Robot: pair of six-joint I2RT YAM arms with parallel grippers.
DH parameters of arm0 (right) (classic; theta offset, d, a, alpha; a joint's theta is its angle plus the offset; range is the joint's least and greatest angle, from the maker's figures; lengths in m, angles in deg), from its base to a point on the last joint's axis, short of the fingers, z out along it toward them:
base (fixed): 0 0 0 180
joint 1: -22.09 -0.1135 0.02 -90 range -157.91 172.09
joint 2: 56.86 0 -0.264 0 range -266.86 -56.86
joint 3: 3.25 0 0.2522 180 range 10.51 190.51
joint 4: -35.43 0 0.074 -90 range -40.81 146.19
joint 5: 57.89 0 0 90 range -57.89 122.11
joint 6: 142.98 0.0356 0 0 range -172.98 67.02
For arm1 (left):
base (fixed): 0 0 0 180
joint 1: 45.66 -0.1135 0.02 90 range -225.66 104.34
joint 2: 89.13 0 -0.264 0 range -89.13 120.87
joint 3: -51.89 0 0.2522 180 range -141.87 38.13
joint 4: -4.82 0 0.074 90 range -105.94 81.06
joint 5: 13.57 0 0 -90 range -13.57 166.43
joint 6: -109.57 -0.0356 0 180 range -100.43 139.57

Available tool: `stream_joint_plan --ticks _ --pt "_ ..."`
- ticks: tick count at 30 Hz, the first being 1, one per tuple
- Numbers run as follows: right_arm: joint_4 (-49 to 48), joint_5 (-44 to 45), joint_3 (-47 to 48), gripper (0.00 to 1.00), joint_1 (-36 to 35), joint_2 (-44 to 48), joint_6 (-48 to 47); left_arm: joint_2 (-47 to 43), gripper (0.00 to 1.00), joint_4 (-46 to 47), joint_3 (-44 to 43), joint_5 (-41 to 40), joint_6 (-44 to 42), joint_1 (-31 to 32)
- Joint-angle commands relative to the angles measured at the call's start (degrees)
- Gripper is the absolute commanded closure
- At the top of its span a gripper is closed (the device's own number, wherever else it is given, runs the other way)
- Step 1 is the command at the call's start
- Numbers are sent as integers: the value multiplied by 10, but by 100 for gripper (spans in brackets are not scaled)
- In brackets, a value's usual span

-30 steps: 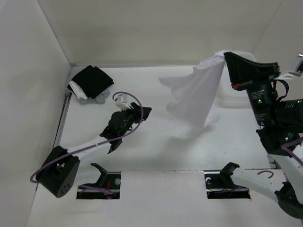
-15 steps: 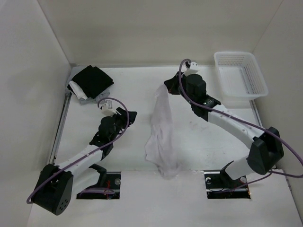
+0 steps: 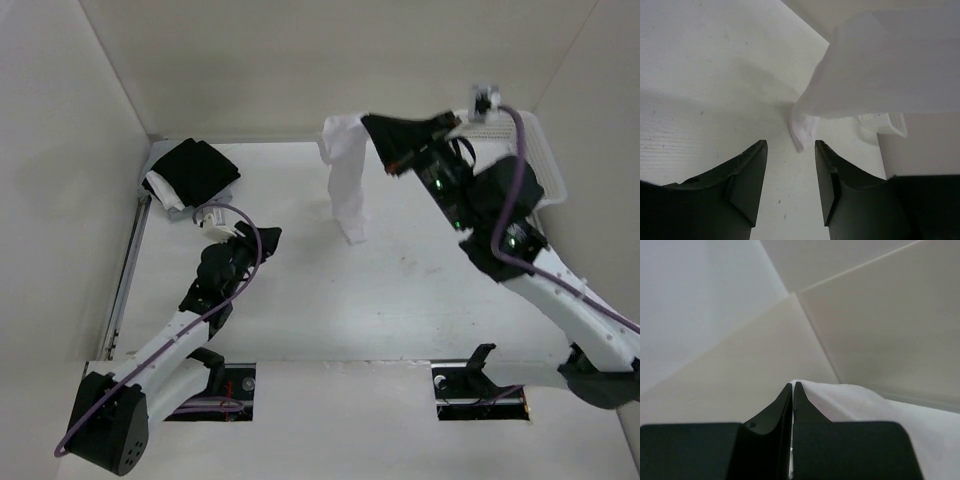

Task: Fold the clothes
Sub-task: Move the tank top to the center of the board, then flatten the tank top out

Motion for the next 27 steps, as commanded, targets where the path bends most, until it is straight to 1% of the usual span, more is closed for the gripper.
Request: stream_joint_plan --ticks 1,2,3,4,5,6,7,9,11,12,13,14,15,17,18,19,22,23,25,27 --pt "-44 114 -171 99 -68 84 9 -36 59 -17 -25 10 6 -13" --pt "-66 151 -232 99 -85 109 30 -44 59 -26 -23 10 6 -17" --pt "-104 226 -344 98 -116 151 78 -50 59 -35 -20 9 6 -19" --pt "-129 281 -429 98 -138 179 123 -54 59 -42 -17 8 6 -22" --pt "-150 345 -522 96 -166 207 189 -57 59 -51 -12 8 6 -24" --pt "-155 390 -588 95 -186 225 244 -57 59 -59 -9 7 5 -24" --pt "-147 431 -651 91 -204 247 309 -51 59 -69 -6 5 2 -22" --pt "-91 453 -716 86 -224 289 405 -27 61 -86 -5 1 -7 -14" --pt "33 455 -740 83 -212 337 504 10 62 -95 -8 -6 -21 4" --pt "84 452 -737 81 -198 352 527 25 62 -97 -10 -13 -23 14" --pt "135 440 -729 76 -178 364 533 40 62 -97 -11 -20 -25 25" --pt "158 431 -722 74 -164 368 525 52 62 -96 -12 -27 -26 35" --pt "173 415 -713 71 -142 369 498 68 62 -94 -15 -40 -26 48" --pt "161 365 -703 68 -116 353 423 92 62 -92 -21 -61 -31 67" --pt "147 336 -696 71 -102 337 381 112 61 -89 -28 -69 -34 77" --pt "131 298 -687 77 -90 315 340 127 61 -85 -34 -71 -36 84" --pt "106 185 -657 93 -81 233 277 180 60 -56 -54 -62 -42 111" --pt "105 157 -647 94 -82 206 268 194 60 -45 -59 -59 -43 119" --pt "98 114 -629 94 -106 159 260 220 59 -21 -68 -57 -41 131" --pt "90 109 -615 85 -158 128 251 248 59 -1 -77 -54 -36 136"
